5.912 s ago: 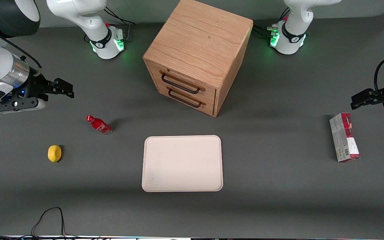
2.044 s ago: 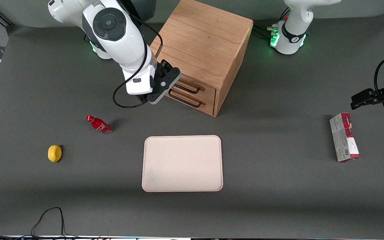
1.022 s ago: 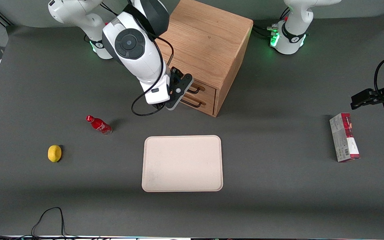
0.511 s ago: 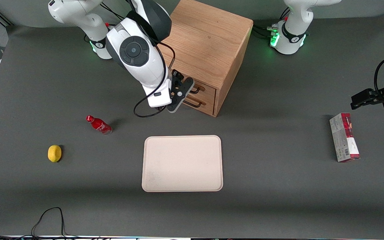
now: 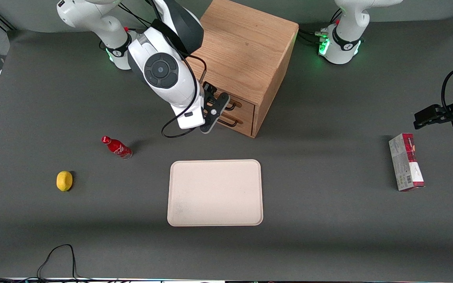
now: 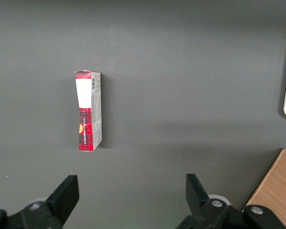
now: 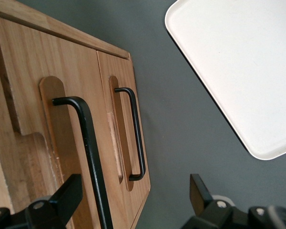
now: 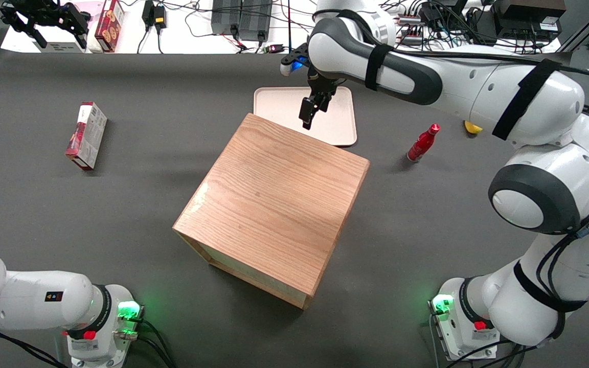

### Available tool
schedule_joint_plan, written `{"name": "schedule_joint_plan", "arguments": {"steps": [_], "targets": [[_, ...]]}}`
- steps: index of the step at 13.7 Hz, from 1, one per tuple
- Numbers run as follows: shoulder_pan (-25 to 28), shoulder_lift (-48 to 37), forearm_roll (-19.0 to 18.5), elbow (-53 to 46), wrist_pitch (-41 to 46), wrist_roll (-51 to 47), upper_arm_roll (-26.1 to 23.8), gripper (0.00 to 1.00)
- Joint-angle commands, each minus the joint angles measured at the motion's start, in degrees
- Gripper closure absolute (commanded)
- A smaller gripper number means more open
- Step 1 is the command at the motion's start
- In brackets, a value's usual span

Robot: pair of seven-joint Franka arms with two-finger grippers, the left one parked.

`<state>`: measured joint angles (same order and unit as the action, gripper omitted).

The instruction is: Open upper drawer

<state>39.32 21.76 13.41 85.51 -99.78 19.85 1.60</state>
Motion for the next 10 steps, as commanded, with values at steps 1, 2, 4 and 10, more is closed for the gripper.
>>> {"name": "schedule_joint_plan", "arguments": {"steps": [1,2,4,10], "targets": [[-0.3,0.7,1.7,-0.9,1.1,1.9,0.2,0.00],[-0.2,1.2,1.7,-0.9,1.2,1.9,0.2,0.00],[-0.2,1.4,1.7,-0.8,1.2,1.9,0.2,0.00],[0.0,2.2,1.8,-0.1,1.8,1.9,0.2,0.00]]}}
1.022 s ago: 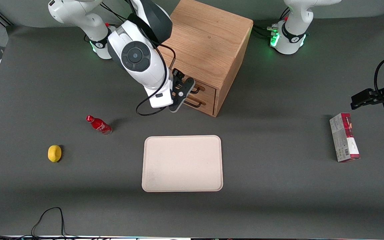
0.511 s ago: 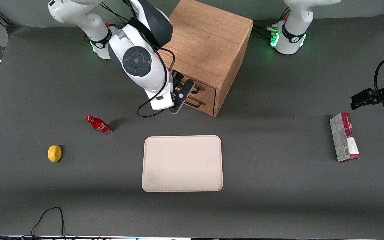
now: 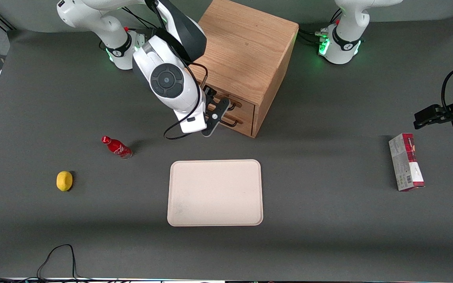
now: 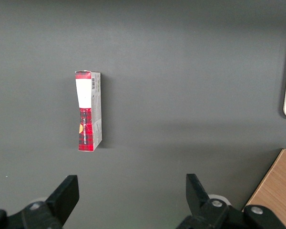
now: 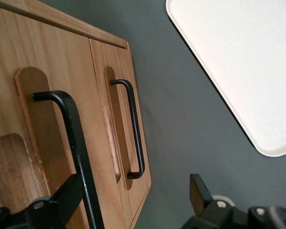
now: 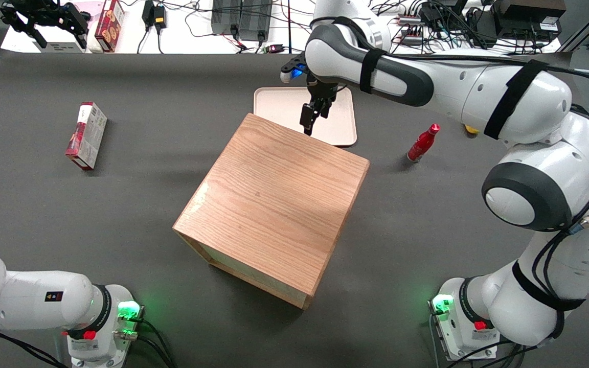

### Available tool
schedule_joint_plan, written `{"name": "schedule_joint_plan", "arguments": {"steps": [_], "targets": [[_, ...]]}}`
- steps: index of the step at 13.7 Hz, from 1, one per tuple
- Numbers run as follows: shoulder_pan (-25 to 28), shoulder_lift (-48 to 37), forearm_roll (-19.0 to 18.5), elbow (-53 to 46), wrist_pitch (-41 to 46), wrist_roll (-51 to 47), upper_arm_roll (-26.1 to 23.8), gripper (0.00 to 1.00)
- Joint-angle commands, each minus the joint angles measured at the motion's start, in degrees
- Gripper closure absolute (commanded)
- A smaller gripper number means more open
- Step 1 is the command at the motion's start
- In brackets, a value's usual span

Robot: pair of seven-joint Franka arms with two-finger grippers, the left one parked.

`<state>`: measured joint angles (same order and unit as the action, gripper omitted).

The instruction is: Open upper drawer

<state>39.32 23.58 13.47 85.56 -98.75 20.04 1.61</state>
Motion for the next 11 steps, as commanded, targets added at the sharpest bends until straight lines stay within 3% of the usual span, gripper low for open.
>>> {"name": "schedule_joint_plan", "arguments": {"steps": [1,8,11], "targets": [[0.0,0.2,1.7,0.7,0.7,1.8,0.1,0.00],[0.3,0.5,1.7,1.2,0.7,1.7,-0.1,0.00],[-0.3,0.7,5.1,1.1,0.8,1.7,0.1,0.00]]}}
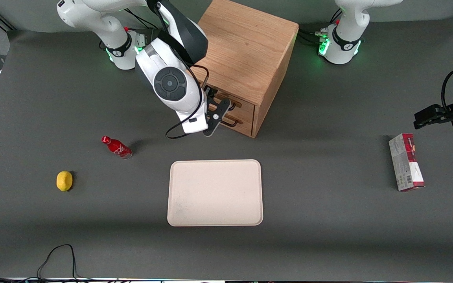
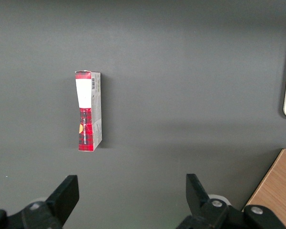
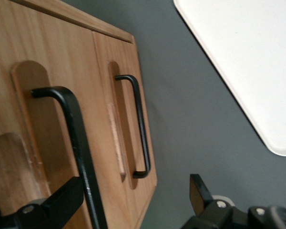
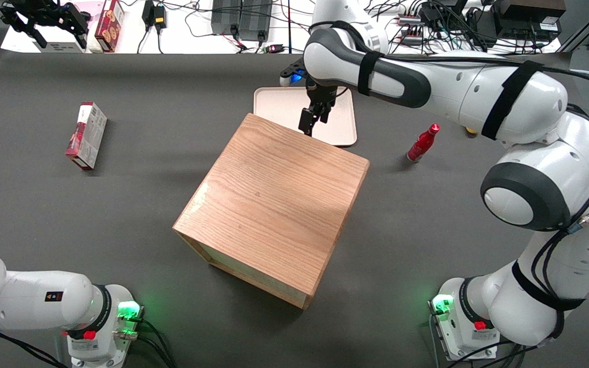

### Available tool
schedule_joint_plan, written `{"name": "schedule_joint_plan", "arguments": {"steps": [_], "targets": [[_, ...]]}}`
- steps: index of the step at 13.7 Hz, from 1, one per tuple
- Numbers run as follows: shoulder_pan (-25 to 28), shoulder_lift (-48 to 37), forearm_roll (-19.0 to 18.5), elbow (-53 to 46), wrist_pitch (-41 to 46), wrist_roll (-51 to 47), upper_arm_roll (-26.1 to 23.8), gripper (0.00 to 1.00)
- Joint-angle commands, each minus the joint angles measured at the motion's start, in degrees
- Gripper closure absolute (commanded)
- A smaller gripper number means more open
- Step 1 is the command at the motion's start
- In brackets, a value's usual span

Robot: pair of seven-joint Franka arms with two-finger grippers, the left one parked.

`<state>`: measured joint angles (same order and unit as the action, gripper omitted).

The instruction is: Open upper drawer

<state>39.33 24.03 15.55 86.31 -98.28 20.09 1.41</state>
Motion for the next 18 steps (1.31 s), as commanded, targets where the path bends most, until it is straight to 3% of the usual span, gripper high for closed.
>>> {"name": "schedule_joint_plan", "arguments": {"steps": [1,18], "targets": [[-0.3,0.2,3.0,0.3,0.5,1.5,0.4,0.00],[-1.4,2.0,2.8,-0.1,0.5,6.9,0.5,0.00]]}}
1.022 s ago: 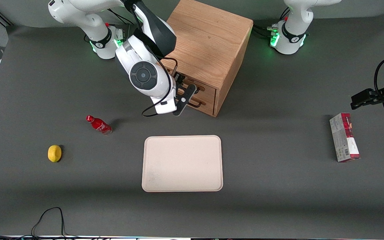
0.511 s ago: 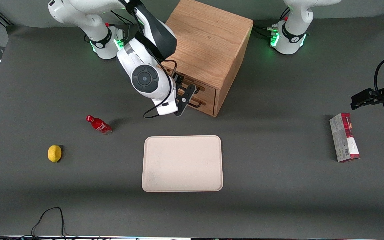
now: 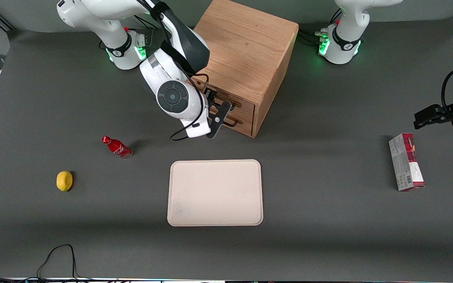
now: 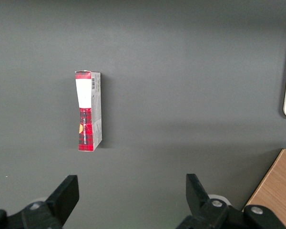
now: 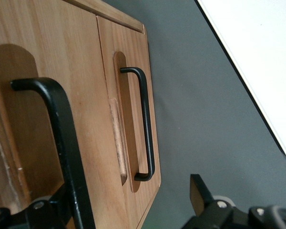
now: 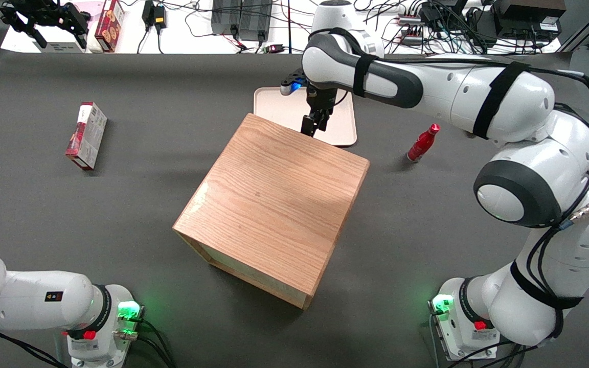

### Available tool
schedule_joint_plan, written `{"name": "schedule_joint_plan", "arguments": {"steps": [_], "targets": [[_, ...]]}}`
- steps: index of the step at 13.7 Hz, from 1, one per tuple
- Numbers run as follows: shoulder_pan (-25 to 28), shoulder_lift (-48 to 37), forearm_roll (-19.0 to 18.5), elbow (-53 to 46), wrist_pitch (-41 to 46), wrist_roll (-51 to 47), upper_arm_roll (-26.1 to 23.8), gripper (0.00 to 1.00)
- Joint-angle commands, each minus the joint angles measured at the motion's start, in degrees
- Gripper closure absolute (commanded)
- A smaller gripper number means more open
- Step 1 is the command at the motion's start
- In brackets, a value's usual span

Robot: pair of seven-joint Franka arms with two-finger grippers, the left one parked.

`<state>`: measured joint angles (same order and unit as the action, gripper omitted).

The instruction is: Open upper drawer

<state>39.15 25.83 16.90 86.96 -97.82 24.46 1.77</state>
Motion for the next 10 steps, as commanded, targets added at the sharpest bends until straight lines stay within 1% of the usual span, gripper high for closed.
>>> {"name": "schedule_joint_plan", "arguments": {"steps": [1,10], "targets": [[-1.5,0.2,1.6,-0.9,0.0,3.7,0.2,0.00],[-2.8,0.2,0.7,-1.0,-3.0,4.2,0.3,0.00]]}}
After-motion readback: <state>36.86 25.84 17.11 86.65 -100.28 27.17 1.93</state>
